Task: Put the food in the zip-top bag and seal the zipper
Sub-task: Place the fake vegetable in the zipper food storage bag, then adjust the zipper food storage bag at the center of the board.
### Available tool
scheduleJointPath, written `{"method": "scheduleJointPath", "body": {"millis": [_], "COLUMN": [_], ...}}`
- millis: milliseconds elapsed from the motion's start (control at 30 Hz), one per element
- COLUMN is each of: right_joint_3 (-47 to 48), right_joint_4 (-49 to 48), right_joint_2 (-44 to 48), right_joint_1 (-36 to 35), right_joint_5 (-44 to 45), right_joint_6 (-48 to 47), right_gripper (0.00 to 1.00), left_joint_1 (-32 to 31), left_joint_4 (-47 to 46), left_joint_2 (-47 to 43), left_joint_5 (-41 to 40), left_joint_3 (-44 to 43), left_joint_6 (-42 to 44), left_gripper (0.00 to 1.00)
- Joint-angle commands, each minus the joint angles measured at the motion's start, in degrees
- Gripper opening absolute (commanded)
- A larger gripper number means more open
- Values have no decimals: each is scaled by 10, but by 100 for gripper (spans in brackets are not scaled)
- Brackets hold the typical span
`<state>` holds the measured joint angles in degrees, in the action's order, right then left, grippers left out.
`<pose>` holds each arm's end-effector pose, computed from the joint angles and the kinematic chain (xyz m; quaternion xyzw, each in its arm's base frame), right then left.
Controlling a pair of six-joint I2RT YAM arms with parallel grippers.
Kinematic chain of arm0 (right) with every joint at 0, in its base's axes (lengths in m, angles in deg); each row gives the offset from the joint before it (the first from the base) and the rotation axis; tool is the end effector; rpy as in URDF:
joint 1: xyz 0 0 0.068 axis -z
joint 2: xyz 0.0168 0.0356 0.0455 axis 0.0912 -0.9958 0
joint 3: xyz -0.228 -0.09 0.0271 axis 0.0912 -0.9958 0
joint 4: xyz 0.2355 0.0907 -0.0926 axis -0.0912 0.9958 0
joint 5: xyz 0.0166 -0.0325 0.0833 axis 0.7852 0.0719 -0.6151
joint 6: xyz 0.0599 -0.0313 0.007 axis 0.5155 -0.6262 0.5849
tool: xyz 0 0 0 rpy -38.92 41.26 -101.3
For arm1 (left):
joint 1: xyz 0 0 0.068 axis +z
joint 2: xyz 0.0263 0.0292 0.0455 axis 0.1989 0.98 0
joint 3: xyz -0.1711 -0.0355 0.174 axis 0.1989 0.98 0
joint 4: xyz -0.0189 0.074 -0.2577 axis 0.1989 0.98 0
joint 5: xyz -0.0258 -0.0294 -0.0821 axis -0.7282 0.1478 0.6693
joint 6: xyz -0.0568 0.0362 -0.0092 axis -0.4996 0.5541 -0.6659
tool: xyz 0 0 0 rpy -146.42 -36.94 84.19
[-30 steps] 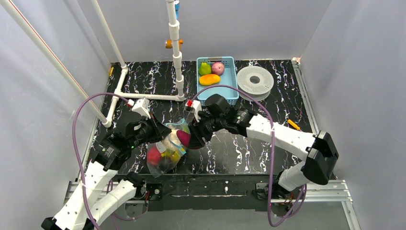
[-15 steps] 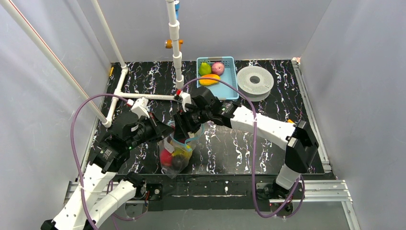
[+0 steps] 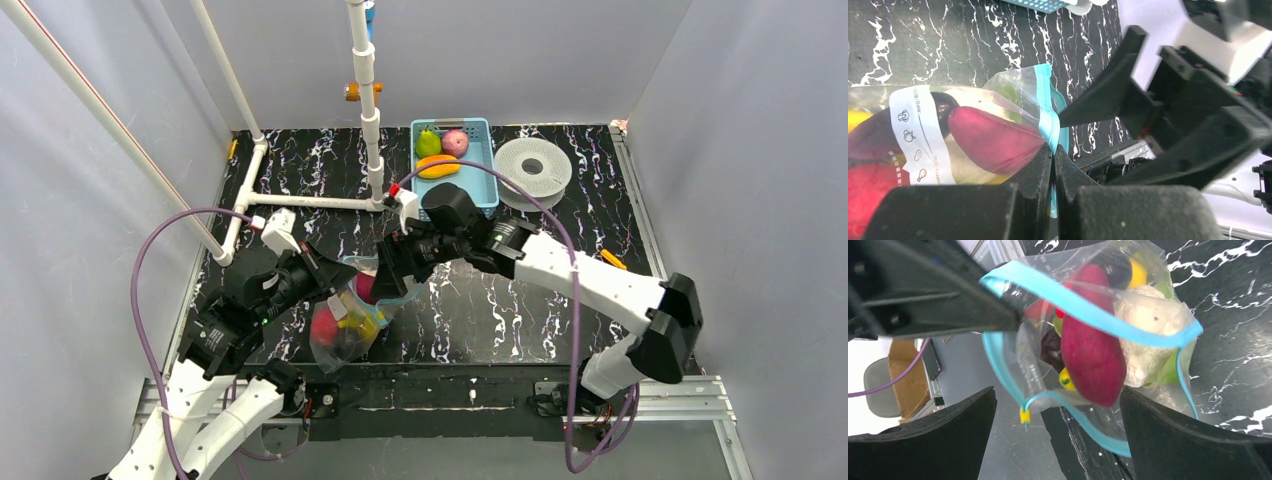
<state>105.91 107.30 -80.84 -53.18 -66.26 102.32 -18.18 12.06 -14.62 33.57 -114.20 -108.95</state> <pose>0.1777 0.3316 0.3069 -0.3365 0.7850 0.4619 0.2392 0.1406 -0.0882 0.3432 -0.0775 0.7902 -0.4126 0.4464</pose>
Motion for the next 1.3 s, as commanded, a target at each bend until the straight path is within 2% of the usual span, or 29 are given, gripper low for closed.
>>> {"method": "scheduleJointPath", "body": {"millis": [0,200,267,467,600,700,867,967,1067,1267], "right_joint_3": [-19,-93,-111,-107,-80,-64,-28,8,44,92], "right_joint_4": [25,-20,-45,-65,-70,-82,-71,-51,-31,-60], "right_joint_2": [65,106,108,76,49,30,-2,-9,-8,1], "right_joint_1": [-17,-84,-110,-141,-143,-148,-151,-151,-151,-151], "right_joint_5": [73,153,183,270,276,268,285,322,375,441], "right_joint_6": [-11,57,71,48,32,19,-6,-51,-146,-334], "right_gripper": [98,98,94,85,69,62,34,17,4,1], "left_joint_1": [-2,-3,-2,-2,-2,-2,-2,-2,-2,-2], "left_joint_4": [-33,-51,-52,-55,-54,-50,-35,-13,12,22], "left_joint_2": [-22,-29,-27,-37,-46,-52,-60,-67,-88,-139], "left_joint_5": [-30,-39,-38,-39,-43,-46,-57,-79,-118,-153], "left_joint_3": [11,26,27,36,43,47,45,36,24,23], "left_joint_6": [-14,-33,-36,-48,-54,-56,-52,-44,-40,-40], "left_gripper": [0,0,0,0,0,0,0,0,0,0]}}
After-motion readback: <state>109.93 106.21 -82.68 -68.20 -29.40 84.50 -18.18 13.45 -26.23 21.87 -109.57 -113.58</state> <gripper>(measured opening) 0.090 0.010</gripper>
